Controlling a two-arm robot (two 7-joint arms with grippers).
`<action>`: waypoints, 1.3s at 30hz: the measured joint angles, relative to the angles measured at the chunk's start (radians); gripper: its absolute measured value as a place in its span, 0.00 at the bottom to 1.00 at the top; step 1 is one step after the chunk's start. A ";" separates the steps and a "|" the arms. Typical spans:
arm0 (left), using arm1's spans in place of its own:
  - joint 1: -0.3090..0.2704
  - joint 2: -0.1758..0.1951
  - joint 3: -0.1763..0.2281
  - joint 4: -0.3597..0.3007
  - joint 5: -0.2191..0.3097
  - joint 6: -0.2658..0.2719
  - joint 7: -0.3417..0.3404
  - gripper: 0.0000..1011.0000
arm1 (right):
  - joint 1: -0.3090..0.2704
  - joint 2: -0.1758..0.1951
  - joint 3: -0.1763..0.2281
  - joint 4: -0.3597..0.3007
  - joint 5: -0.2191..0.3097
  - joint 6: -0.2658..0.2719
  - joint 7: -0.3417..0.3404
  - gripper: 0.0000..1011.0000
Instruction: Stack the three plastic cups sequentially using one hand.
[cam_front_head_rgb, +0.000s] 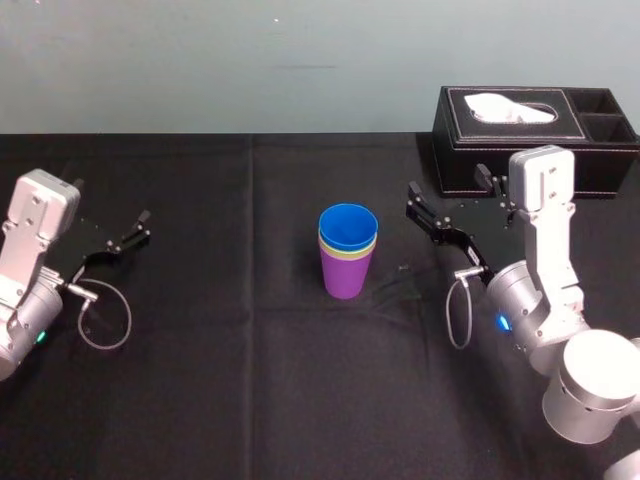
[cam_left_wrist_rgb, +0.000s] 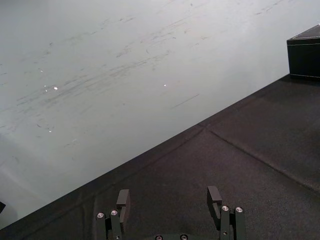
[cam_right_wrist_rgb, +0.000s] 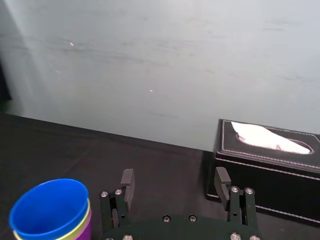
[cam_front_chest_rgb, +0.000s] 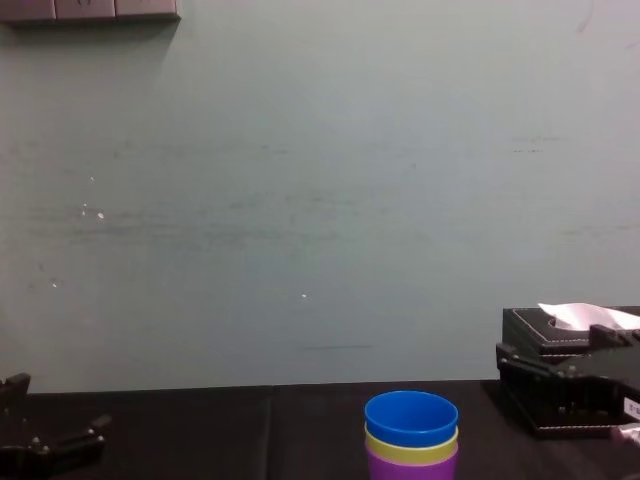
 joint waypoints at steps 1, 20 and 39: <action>0.000 0.000 0.000 0.000 0.000 0.000 0.000 1.00 | 0.000 -0.004 0.001 0.000 -0.006 0.008 -0.006 0.99; 0.000 0.000 0.000 0.000 0.000 0.000 0.000 1.00 | 0.010 -0.042 0.017 0.030 -0.064 0.076 -0.009 0.99; 0.000 0.000 0.000 0.000 0.000 0.000 0.000 1.00 | 0.009 -0.042 0.014 0.029 -0.065 0.078 -0.016 0.99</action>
